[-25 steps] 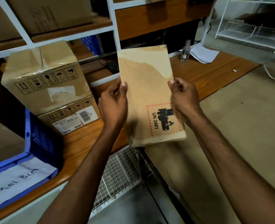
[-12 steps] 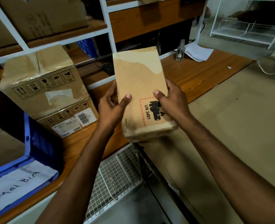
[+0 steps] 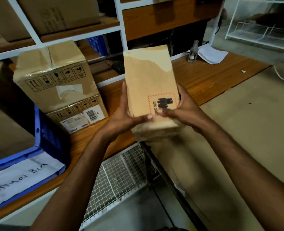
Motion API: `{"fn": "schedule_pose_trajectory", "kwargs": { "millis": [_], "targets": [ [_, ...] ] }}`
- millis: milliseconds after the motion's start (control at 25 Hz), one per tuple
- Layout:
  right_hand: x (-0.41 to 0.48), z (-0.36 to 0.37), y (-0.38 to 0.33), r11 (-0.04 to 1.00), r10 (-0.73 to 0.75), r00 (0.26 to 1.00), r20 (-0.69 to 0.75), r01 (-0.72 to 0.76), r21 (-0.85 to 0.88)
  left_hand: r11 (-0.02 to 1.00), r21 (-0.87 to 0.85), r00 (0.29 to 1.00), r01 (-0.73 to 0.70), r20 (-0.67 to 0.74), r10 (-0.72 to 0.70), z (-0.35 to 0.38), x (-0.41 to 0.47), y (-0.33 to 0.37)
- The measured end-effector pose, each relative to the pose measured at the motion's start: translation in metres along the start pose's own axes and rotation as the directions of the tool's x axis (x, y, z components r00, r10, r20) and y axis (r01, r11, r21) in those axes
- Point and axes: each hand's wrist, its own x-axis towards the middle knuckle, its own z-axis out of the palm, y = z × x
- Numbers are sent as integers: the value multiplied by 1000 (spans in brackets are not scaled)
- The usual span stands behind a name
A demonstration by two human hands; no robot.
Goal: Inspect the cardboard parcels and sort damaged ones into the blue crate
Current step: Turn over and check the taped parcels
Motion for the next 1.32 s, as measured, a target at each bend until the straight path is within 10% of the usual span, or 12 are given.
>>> {"fn": "schedule_pose_trajectory", "kwargs": {
  "millis": [680, 920, 1160, 1320],
  "targets": [
    [-10, 29, 23, 954, -51, 998, -24, 56, 296, 909, -416, 964, 16, -236, -125, 2, -31, -40],
    [17, 73, -21, 974, -220, 964, 152, 226, -25, 913, -407, 923, -16, -357, -143, -21, -44, -69],
    [60, 90, -56, 784, -288, 898, 332, 420, -457, 859, -511, 865, -25, -442, -238, 1, -23, -104],
    [69, 93, -21, 725, -290, 889, 354, 446, -526, 965, -184, 801, 186, -540, -257, 22, -18, -136]
  ]
}}
